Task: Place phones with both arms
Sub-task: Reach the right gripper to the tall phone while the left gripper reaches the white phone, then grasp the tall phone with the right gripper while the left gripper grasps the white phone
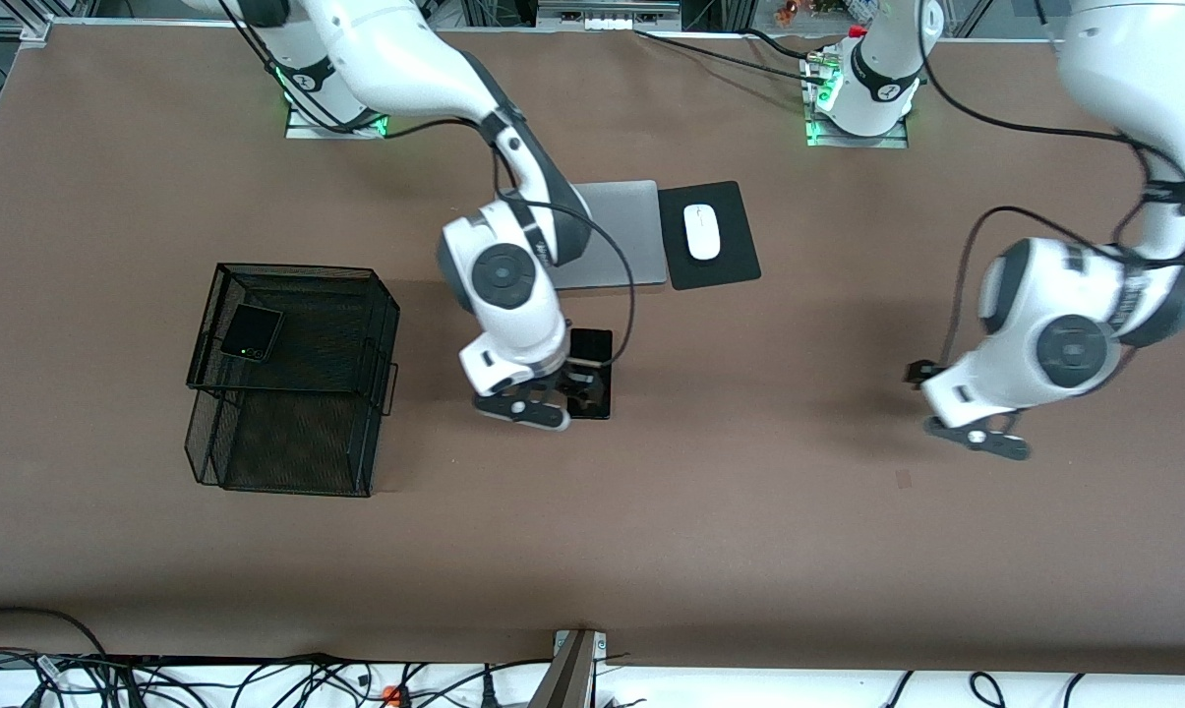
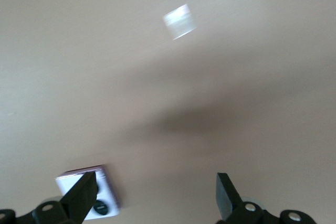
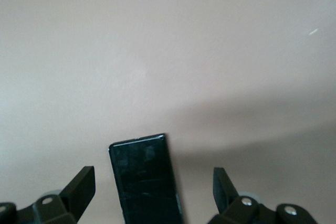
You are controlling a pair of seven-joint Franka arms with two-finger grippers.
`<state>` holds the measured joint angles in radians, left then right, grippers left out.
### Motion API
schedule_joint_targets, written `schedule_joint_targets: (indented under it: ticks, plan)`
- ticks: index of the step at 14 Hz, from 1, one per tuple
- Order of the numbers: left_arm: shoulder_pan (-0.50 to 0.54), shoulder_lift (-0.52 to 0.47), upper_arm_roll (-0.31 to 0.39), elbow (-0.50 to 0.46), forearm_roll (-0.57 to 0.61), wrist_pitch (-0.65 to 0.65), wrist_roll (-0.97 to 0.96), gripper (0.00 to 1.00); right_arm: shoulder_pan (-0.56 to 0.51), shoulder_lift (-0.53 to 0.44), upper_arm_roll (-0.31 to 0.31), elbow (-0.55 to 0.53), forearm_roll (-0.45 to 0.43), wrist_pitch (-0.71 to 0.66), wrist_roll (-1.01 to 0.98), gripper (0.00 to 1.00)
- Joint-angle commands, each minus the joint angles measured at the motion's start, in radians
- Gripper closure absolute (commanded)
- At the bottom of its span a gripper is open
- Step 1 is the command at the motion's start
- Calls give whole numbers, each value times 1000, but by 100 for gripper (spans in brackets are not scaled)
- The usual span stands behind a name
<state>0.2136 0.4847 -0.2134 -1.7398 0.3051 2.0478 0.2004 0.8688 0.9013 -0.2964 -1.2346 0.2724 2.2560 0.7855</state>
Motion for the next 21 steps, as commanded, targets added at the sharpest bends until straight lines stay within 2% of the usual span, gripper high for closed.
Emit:
schedule_joint_targets:
  ticks: [1,6,11,14,18,21]
  plan:
    - [102,-32,-23,-58,20,61,138,0,15,54,-3,43,16,36,8,0]
    - [239,-25,-24,-179,-61,273,160,0,50,85,10,34,-42,50,-63,0]
    - [321,-18,-24,-224,-69,334,159,0,73,100,11,18,-51,53,-75,0]
    - [371,0,-24,-280,-70,451,157,0,78,97,10,1,-58,51,-86,0]
    - [375,17,-24,-308,-70,511,99,0,79,102,11,-13,-85,53,-92,0]
    - [377,25,-24,-323,-70,538,88,0,79,102,11,-14,-75,53,-83,0]
